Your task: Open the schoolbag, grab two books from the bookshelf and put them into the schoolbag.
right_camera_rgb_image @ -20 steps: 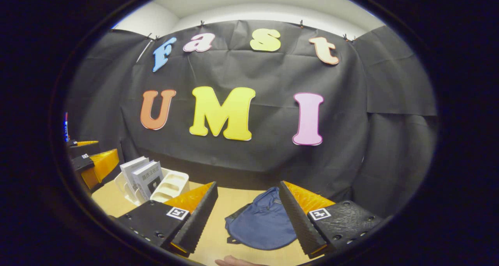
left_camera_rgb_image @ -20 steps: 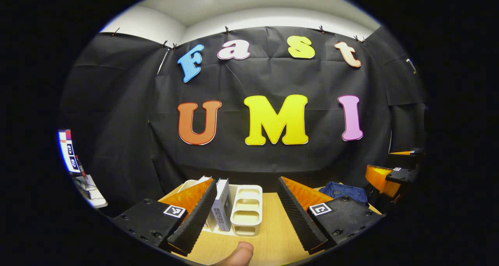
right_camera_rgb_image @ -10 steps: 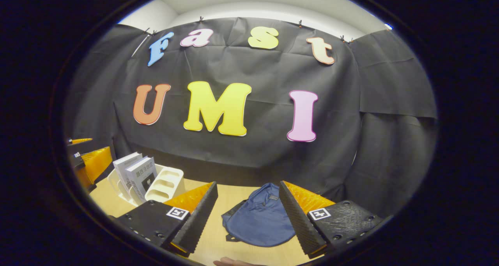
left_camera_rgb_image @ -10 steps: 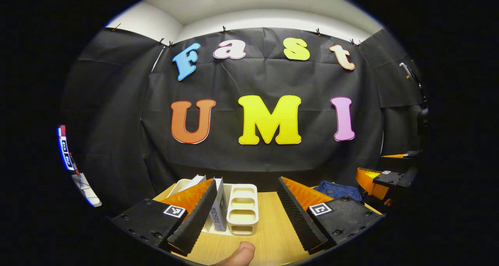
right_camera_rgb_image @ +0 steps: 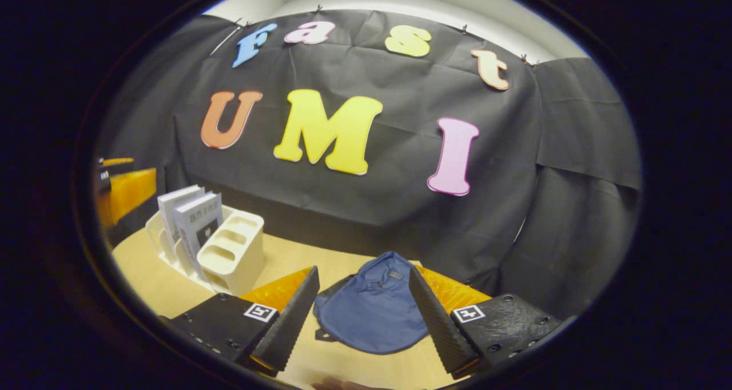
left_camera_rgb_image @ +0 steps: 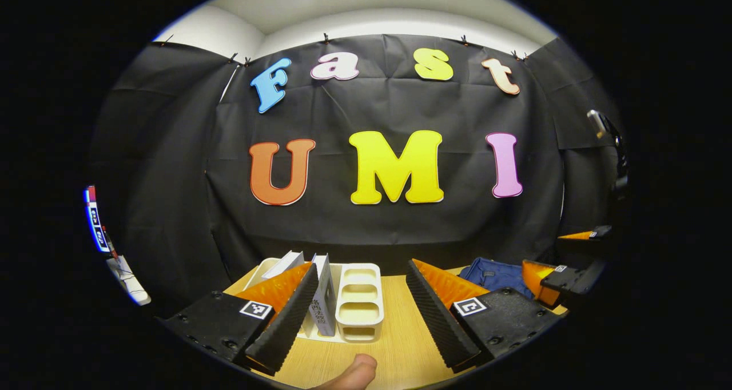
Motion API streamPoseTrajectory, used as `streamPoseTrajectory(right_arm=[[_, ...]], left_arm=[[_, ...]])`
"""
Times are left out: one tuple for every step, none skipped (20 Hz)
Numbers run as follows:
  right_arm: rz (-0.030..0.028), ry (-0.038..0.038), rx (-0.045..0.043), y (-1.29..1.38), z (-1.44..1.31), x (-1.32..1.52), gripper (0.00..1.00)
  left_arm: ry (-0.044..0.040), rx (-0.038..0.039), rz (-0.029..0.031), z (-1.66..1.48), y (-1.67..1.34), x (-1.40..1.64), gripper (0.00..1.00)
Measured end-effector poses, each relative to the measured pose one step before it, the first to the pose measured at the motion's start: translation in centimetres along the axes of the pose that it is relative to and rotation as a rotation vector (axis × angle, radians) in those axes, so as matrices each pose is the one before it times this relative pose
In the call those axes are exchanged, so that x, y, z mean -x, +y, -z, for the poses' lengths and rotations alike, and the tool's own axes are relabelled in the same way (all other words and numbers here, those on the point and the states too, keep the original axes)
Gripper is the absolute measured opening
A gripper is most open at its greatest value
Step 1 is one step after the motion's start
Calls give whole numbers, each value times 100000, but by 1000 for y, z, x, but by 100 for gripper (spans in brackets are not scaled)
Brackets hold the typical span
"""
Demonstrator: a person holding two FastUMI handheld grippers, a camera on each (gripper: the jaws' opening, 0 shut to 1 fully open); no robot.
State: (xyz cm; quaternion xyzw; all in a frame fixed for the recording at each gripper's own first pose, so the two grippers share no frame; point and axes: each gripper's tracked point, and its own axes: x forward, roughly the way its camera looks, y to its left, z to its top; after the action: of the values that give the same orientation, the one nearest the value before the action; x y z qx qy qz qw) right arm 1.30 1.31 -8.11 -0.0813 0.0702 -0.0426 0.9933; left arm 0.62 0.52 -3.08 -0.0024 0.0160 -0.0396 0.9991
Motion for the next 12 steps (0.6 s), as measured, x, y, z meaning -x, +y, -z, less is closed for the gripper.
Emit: streamPoseTrajectory(right_arm=[[339,2613,3514,12,1656,-602,96],[181,3770,3722,109,2155,-692,96],[-1075,4382,3080,381,2176,-811,95],[-1177,5045,2977,666,2239,-976,99],[-1820,4058,2393,697,1851,-1038,95],[-1319,3705,2503,639,1673,-1281,99],[-1118,4165,3605,433,1542,-1106,96],[-1598,2822,3463,800,1130,-1120,99],[-693,2896,3871,520,1206,-1116,96],[-1139,2690,3661,384,1343,-1143,99],[-501,2117,2914,332,940,-1028,96],[110,1984,1991,217,866,-852,95]], left_arm=[[517,363,-6,134,-131,-49,99],[285,60,190,29,-44,-91,99],[156,-121,-63,75,-9,-84,99],[412,-140,87,85,11,-141,99],[581,-270,63,190,-124,-238,99],[141,-421,-139,29,11,-18,99],[-100,-184,235,-25,-153,-55,99],[231,-357,-582,95,35,-68,99],[922,-402,-512,404,71,-6,99],[804,-125,-612,287,52,76,99],[642,91,-601,291,87,-5,99],[961,32,-591,260,47,-80,99]])
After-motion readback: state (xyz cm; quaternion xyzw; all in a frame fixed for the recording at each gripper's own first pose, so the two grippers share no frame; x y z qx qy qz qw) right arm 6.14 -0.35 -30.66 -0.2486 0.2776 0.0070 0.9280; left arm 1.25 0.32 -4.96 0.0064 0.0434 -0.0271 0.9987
